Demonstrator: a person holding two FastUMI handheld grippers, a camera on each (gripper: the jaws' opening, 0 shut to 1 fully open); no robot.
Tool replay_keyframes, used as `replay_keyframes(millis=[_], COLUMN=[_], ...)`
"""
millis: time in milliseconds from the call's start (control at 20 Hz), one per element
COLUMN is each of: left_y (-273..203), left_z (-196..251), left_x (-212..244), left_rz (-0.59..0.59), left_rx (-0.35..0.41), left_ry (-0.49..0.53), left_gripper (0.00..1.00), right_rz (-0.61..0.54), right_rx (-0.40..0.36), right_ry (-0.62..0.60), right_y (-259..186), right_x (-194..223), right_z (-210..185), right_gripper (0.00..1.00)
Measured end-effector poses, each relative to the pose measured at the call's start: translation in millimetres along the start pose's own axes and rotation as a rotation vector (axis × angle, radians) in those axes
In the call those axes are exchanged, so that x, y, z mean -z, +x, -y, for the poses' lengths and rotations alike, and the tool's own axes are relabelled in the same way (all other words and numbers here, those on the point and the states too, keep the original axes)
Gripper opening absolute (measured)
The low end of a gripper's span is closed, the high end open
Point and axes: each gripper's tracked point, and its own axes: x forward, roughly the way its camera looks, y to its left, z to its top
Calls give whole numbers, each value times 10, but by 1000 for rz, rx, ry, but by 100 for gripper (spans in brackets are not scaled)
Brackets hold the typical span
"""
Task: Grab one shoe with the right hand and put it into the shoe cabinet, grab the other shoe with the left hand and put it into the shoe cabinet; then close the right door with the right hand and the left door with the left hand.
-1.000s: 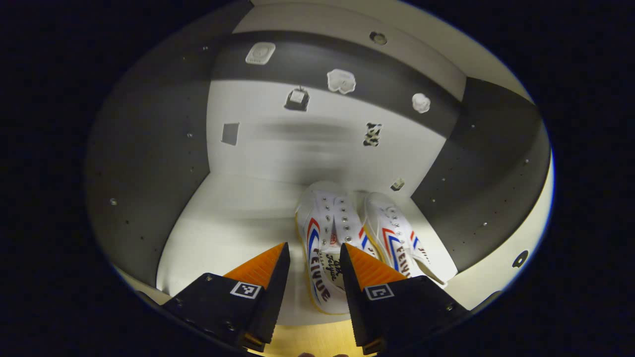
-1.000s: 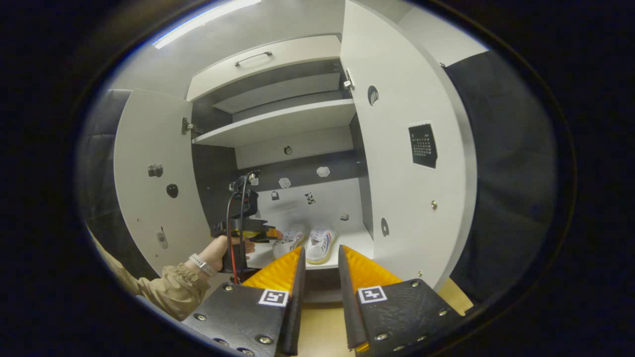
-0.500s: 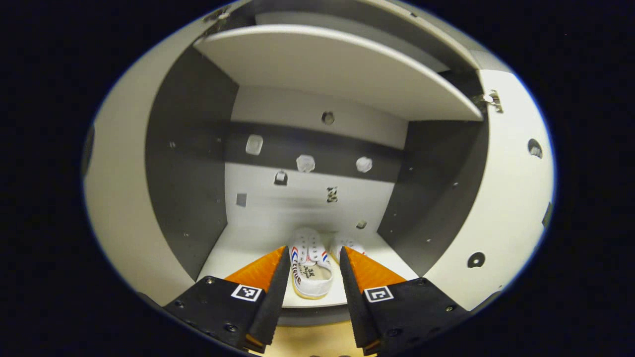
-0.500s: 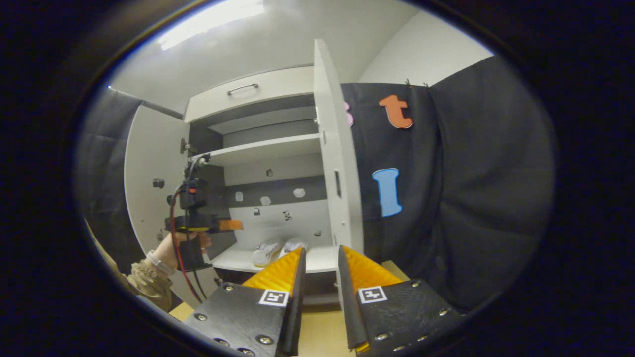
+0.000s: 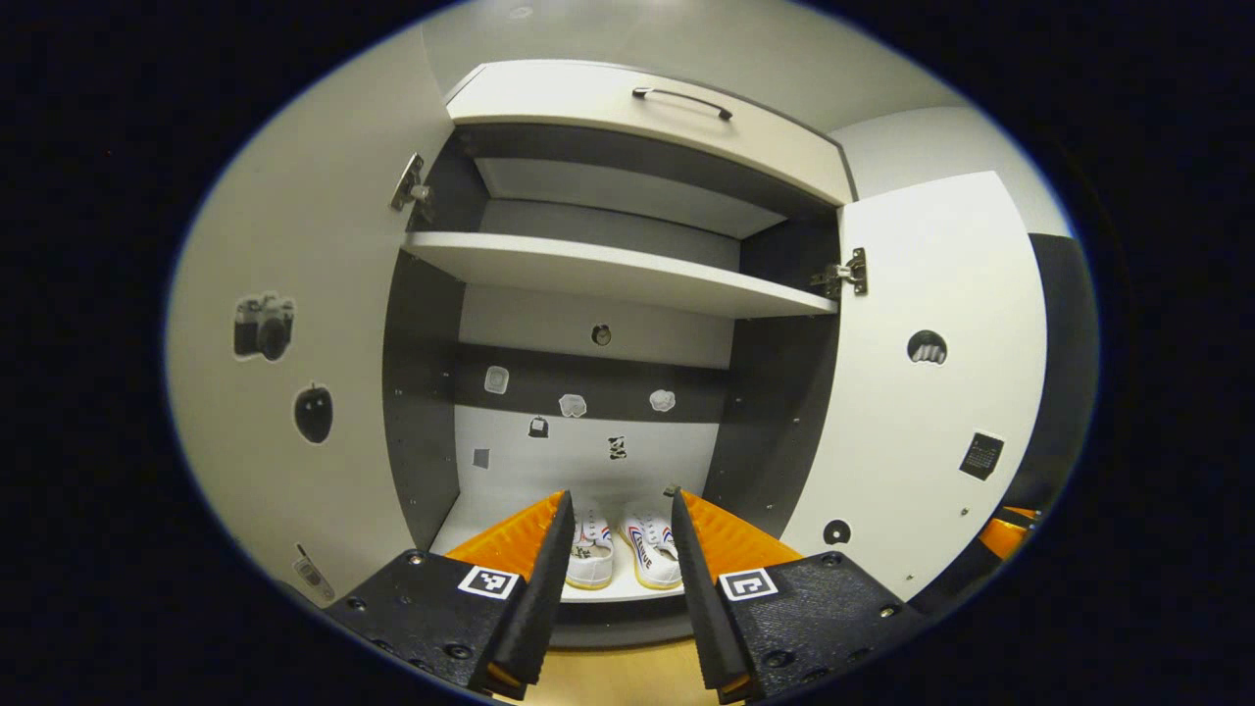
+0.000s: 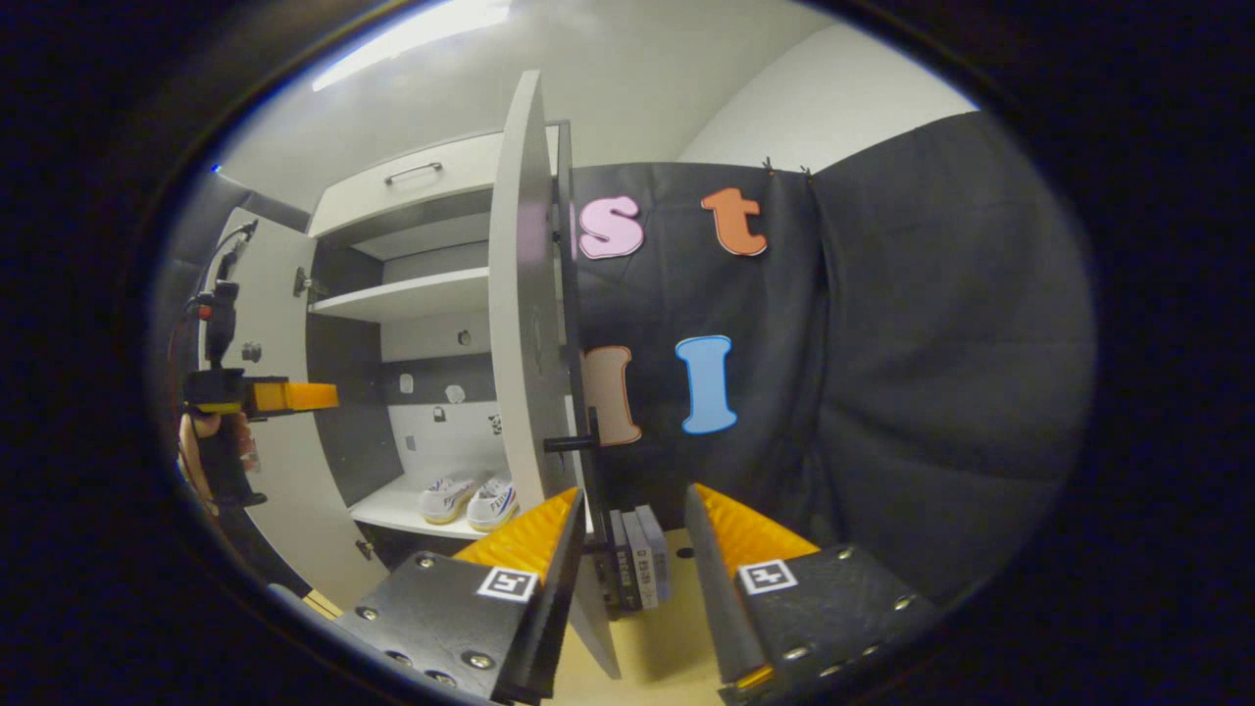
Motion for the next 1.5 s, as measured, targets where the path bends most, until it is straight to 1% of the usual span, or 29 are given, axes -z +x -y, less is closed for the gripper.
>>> replay_keyframes(millis=[100,150,200,250,300,350,400,450,500,550,600,650,700,850,900,1000,1150,1200,1250,1300,1350,1500], left_y=[-145,-205,-269,-323,-370,-424,-475,-531,-606,-672,-741,-805,-872,-1095,-1193,-1340,-1623,-1714,-1795,-1876,-1956,-2136], left_z=[7,-2,-23,-30,-34,-46,-44,-48,-44,-35,-46,-60,-69,-140,-188,-291,-487,-558,-634,-709,-777,-989], left_x=[-30,-35,-49,-57,-65,-94,-118,-131,-173,-229,-272,-314,-347,-443,-480,-561,-676,-700,-708,-718,-733,-758], left_rz=[5,5,7,8,9,19,26,33,45,60,72,82,91,116,125,149,179,186,192,194,198,210], left_rx=[-9,-18,-31,-41,-49,-59,-67,-77,-84,-91,-98,-108,-118,-148,-163,-203,-274,-300,-326,-350,-371,-433], left_ry=[10,17,26,36,48,57,64,70,77,82,84,84,79,68,69,76,77,74,70,66,61,54], left_gripper=[61,55,61,61,64,74,75,87,89,95,95,90,95,95,95,95,95,92,95,94,94,94], right_rz=[1,-1,-5,-7,-8,-8,-11,-11,-8,-7,-9,-12,-19,-37,-39,-43,-52,-55,-57,-60,-63,-79], right_rx=[-29,-43,-61,-67,-76,-89,-100,-112,-125,-137,-149,-164,-182,-244,-260,-297,-344,-356,-370,-382,-393,-420], right_ry=[1,2,3,-1,-9,-11,-13,-17,-28,-39,-46,-44,-33,-14,-20,-30,-33,-34,-34,-32,-29,-17], right_y=[102,145,169,195,213,209,204,203,217,216,213,208,204,207,216,231,288,296,307,322,341,416], right_x=[10,18,24,46,40,39,43,45,38,38,43,55,55,104,110,109,139,148,154,161,177,209], right_z=[-25,-37,-60,-62,-71,-81,-100,-123,-155,-202,-239,-297,-360,-571,-648,-771,-1057,-1119,-1178,-1239,-1307,-1513], right_gripper=[68,69,69,70,67,72,67,67,67,67,67,67,71,71,67,67,67,67,67,71,67,67])
